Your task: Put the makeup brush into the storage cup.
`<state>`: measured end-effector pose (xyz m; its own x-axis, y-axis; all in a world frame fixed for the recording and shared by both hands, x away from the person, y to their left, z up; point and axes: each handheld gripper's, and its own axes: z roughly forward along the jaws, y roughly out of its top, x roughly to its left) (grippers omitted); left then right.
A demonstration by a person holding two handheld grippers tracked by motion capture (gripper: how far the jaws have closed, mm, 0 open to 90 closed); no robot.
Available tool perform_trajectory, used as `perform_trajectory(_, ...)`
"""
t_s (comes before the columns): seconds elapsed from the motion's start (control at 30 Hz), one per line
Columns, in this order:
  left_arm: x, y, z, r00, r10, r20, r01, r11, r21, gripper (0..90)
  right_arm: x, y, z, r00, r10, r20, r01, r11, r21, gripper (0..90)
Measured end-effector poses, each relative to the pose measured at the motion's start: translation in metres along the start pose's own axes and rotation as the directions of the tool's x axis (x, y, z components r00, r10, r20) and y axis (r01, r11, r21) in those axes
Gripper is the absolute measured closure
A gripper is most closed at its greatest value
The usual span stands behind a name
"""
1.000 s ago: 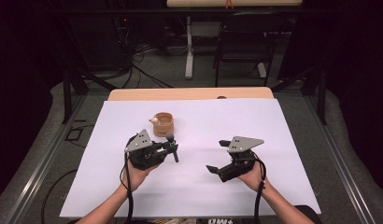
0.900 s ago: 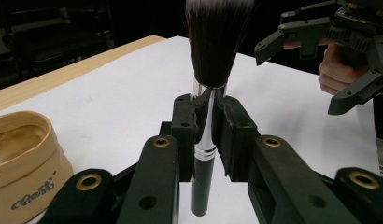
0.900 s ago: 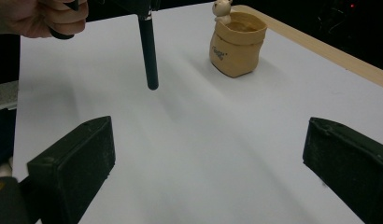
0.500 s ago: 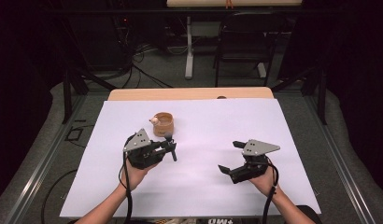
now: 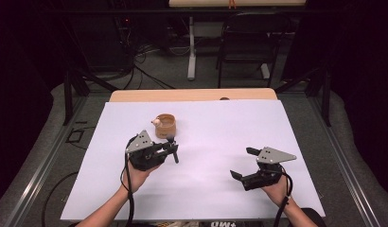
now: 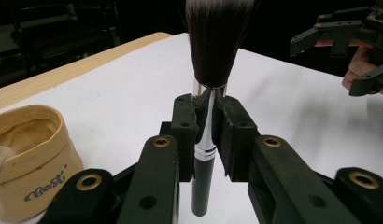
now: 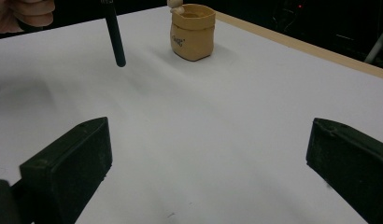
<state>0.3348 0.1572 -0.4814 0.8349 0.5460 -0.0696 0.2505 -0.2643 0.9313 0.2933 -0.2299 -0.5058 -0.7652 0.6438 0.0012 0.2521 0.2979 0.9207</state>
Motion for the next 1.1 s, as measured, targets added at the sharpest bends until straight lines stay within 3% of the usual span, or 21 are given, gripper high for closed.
perform_trajectory(0.33,0.004,0.003,-0.002,0.9998,0.01,-0.016,-0.01,1.0,0.002,77.9,0.0,0.0,0.002,0.9998,0.013,-0.016,-0.013,0.9999,0.008,0.0)
perform_trajectory(0.57,0.01,0.01,-0.003,0.9983,0.018,-0.055,-0.019,0.9998,-0.003,77.9,-0.002,0.001,0.0,0.9999,0.014,-0.01,-0.014,0.9999,0.007,0.0)
perform_trajectory(1.1,0.023,0.026,0.004,0.9981,0.026,-0.055,-0.026,0.9996,0.009,78.0,-0.003,0.002,0.003,0.9998,0.014,-0.011,-0.014,0.9998,0.016,0.0)
